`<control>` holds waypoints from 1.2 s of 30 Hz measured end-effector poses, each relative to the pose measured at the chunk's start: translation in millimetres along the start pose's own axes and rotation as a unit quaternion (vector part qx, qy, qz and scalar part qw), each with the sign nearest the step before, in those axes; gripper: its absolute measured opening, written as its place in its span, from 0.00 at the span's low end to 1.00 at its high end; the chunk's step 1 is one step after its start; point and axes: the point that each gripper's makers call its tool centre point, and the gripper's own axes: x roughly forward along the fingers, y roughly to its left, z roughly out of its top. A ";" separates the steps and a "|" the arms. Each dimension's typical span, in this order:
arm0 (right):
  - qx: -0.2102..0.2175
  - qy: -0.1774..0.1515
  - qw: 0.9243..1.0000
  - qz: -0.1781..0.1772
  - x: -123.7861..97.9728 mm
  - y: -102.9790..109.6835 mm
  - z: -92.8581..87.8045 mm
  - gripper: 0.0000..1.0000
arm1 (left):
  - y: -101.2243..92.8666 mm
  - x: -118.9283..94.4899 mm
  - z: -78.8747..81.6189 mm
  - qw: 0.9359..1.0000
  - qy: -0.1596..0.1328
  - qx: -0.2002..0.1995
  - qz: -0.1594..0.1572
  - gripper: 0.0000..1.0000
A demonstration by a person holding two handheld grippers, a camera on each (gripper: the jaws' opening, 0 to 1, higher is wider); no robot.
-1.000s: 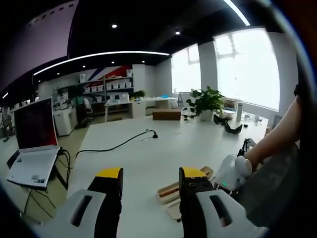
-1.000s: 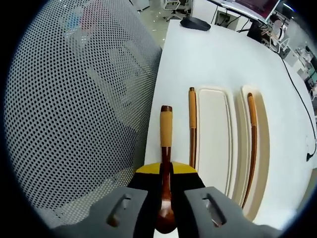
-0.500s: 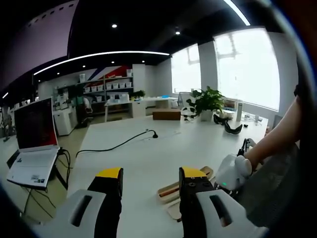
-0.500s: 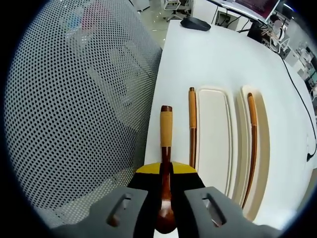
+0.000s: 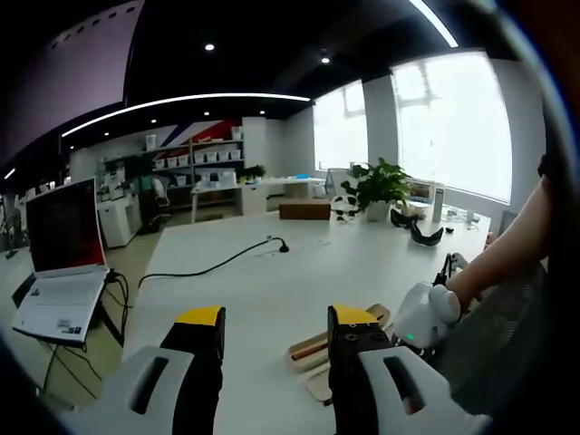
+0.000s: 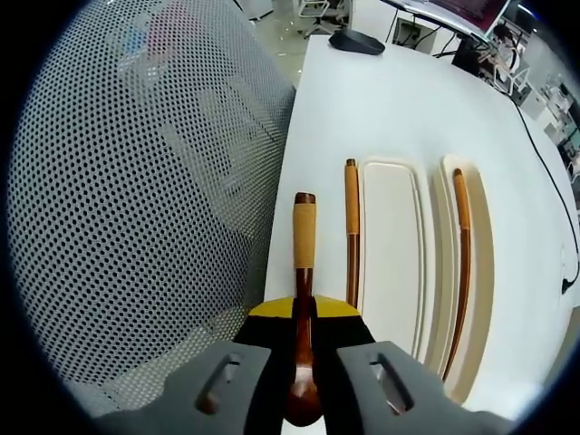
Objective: Arrange the utensils inside the cutlery case until each visible utensil rests in its matching compartment.
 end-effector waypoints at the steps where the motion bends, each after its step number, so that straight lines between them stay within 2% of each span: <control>1: -0.001 0.001 1.000 0.000 0.1 0.0 0.0 0.01 | 0.0 0.0 0.0 1.000 0.000 0.000 0.000 0.46; 36: 0.001 0.021 1.000 0.000 0.1 0.6 -0.6 0.01 | -0.7 -0.1 -1.1 1.000 0.003 0.003 -0.002 0.46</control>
